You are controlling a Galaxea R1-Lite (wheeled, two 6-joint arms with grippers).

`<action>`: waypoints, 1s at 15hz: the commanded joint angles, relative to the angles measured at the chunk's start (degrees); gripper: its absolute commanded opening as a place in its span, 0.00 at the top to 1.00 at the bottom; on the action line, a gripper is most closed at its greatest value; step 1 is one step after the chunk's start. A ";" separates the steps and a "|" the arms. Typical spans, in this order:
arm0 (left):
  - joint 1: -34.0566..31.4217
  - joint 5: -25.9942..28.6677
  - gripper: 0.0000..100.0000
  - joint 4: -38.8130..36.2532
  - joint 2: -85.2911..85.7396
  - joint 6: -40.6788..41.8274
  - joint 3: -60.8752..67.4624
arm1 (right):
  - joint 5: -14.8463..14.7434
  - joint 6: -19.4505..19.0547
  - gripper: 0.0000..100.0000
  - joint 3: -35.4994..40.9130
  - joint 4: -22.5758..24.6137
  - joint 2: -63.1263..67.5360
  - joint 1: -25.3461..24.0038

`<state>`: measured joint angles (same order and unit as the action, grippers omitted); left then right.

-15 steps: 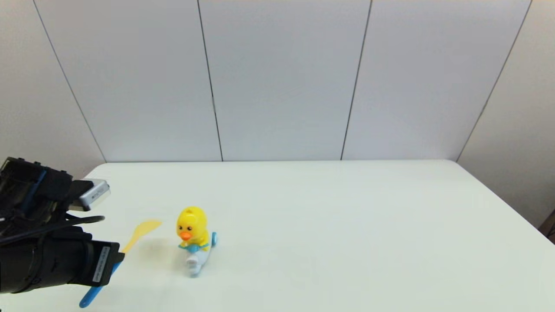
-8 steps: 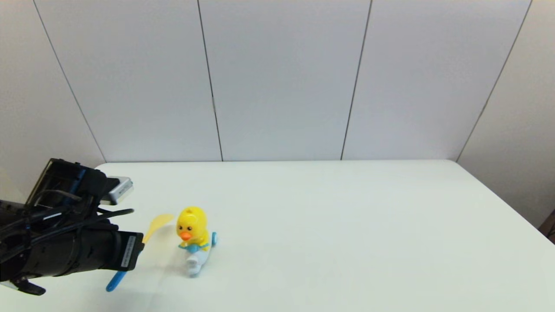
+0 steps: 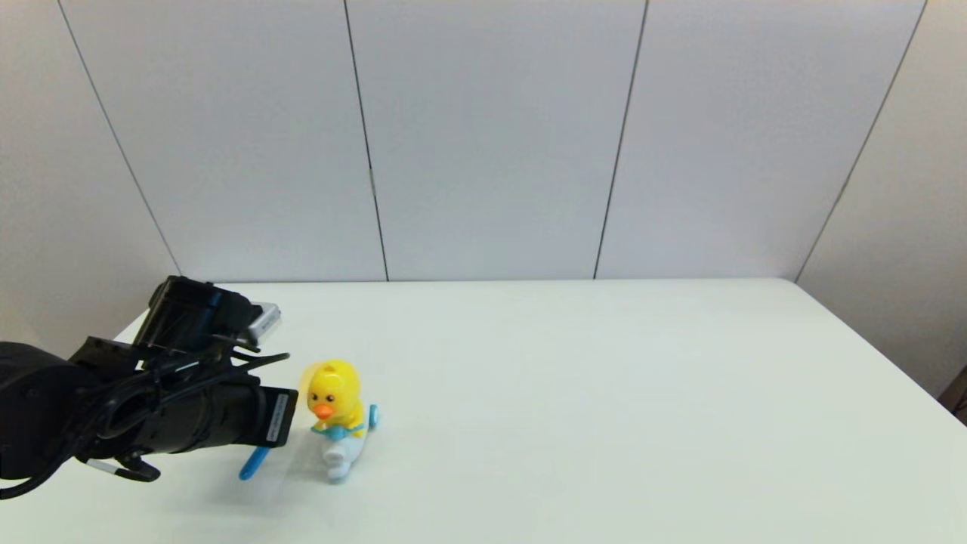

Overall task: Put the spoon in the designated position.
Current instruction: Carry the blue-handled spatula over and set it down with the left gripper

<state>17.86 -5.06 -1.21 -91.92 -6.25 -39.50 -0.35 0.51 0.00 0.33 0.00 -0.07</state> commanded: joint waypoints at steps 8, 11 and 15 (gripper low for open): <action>0.25 -0.13 1.00 -0.11 -2.74 -0.07 -0.40 | 0.00 0.02 0.00 0.09 0.02 0.09 -0.01; -0.54 -0.13 1.00 -0.11 -2.65 0.01 -0.32 | 0.00 0.02 0.00 0.09 0.02 0.09 -0.01; -1.95 -0.13 1.00 -0.20 -2.65 0.01 -0.32 | 0.00 0.02 0.00 0.09 0.02 0.09 -0.01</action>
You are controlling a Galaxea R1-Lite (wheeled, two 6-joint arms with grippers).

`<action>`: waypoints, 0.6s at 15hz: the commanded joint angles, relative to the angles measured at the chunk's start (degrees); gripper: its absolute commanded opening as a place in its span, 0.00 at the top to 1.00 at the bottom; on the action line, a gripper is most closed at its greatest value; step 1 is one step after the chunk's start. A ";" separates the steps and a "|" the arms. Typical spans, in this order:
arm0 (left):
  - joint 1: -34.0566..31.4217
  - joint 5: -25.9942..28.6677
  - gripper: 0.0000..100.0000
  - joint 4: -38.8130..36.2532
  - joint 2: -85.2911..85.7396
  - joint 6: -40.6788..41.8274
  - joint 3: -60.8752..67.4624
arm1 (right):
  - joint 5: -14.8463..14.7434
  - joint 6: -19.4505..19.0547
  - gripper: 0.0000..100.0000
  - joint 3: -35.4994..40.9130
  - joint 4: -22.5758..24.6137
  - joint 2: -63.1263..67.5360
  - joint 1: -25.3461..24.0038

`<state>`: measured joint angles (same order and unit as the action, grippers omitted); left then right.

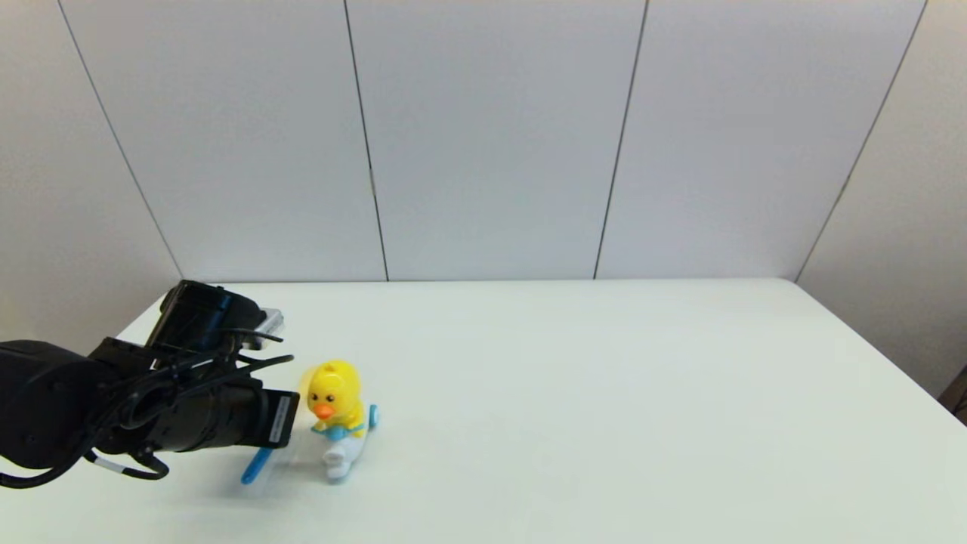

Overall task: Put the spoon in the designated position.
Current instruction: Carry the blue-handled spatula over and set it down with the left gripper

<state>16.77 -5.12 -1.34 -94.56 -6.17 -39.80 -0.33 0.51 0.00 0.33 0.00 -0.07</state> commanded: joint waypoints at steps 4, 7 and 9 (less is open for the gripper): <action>-1.48 -0.07 1.00 0.02 -0.10 -0.16 -0.01 | -0.02 0.02 0.00 0.09 0.02 0.09 -0.01; -1.48 0.02 1.00 0.02 -0.18 -0.34 0.08 | -0.02 0.02 0.00 0.09 0.02 0.09 -0.01; -1.48 -0.07 1.00 0.02 -0.18 -0.51 -0.01 | -0.02 0.02 0.00 0.09 0.02 0.09 -0.01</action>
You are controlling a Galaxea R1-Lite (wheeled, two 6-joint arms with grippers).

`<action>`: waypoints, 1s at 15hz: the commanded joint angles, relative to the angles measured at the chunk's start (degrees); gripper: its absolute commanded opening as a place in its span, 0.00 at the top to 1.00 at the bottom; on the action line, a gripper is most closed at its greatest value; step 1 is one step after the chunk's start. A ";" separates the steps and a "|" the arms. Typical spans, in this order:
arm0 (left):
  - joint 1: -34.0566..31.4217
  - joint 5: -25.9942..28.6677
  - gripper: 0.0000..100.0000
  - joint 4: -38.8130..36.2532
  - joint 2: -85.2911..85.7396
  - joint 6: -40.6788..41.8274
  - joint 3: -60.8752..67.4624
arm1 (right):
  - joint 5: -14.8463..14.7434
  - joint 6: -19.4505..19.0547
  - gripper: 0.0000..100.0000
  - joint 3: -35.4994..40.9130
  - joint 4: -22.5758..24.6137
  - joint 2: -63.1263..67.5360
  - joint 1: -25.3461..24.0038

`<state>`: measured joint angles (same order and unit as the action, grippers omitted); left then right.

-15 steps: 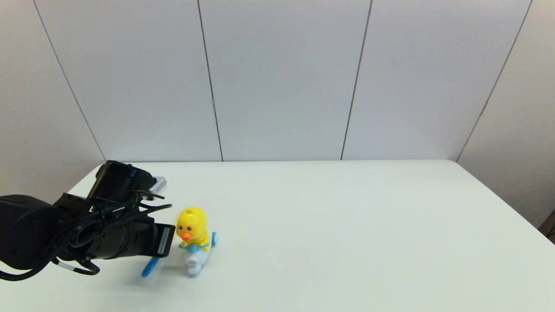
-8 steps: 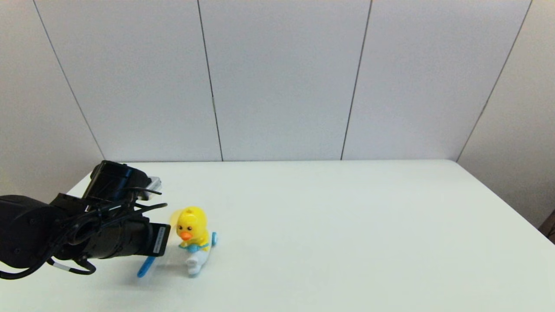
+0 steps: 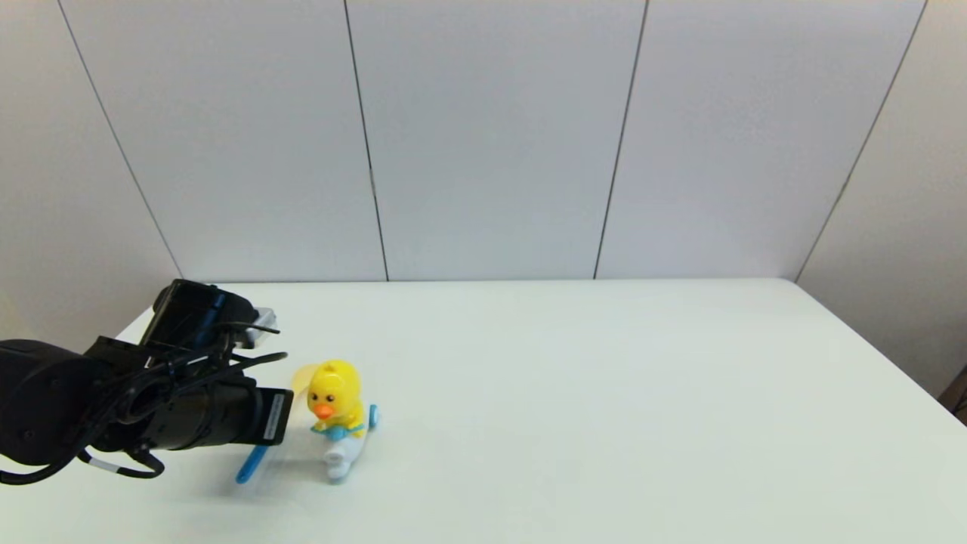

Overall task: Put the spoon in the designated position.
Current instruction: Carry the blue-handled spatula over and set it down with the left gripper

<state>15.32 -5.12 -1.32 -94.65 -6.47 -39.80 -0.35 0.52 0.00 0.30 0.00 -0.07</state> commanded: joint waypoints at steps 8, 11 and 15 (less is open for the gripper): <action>-0.65 -0.07 1.00 0.44 0.52 -0.03 0.25 | 0.00 0.00 0.00 0.09 0.05 0.09 -0.01; -0.73 -0.07 0.00 0.35 -0.36 -0.12 -0.63 | 0.00 0.00 0.00 0.09 0.05 0.09 -0.01; -1.44 -0.15 0.00 0.44 -0.45 -0.03 -0.98 | 0.00 0.00 0.00 0.09 0.05 0.09 -0.01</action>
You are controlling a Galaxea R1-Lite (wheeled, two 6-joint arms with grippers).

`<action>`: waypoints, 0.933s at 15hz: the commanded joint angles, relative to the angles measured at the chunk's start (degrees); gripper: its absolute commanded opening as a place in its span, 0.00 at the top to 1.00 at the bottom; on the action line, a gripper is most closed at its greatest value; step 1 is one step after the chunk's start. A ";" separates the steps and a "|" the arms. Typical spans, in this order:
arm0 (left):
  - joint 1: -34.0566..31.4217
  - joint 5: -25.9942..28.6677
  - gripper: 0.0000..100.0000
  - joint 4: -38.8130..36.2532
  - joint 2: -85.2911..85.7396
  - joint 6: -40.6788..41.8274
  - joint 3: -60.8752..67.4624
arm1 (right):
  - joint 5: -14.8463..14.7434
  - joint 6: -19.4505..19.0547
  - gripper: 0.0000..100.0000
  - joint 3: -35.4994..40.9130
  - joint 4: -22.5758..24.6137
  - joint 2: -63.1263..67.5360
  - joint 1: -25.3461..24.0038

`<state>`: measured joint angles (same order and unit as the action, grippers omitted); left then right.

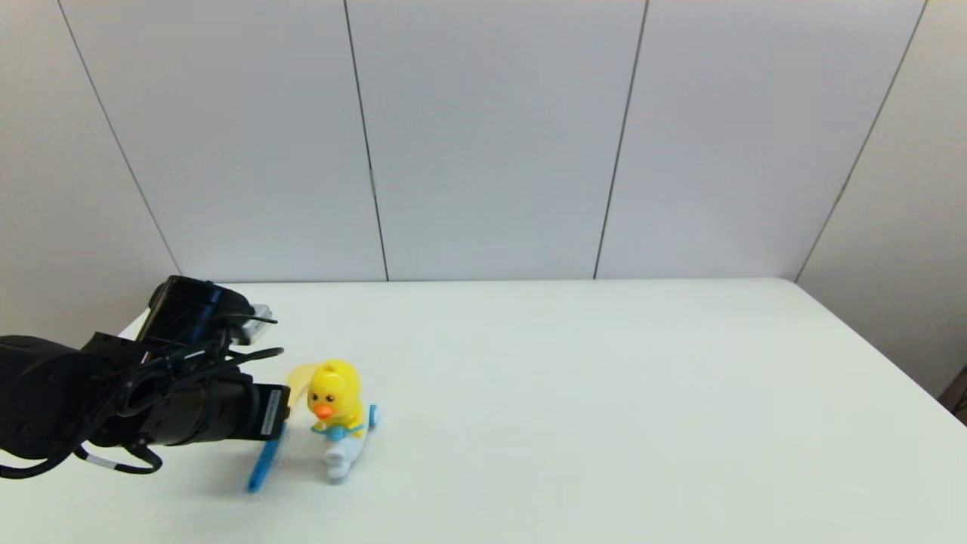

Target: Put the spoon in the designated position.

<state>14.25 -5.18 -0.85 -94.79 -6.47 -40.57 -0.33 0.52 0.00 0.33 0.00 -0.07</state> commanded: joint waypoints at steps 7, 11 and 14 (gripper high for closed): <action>-6.08 -0.44 0.00 3.40 4.88 1.29 -2.58 | -0.02 0.00 0.00 0.09 0.02 0.09 -0.01; -6.60 -0.44 0.00 15.53 14.29 1.02 -12.08 | -0.02 0.00 0.00 0.09 0.02 0.09 -0.01; -6.60 -0.36 0.00 17.99 22.37 1.64 -14.63 | -0.02 0.00 0.00 0.09 0.02 0.09 -0.01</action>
<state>7.70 -5.56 15.81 -80.73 -5.25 -53.31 -0.35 0.52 0.00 0.30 0.00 -0.07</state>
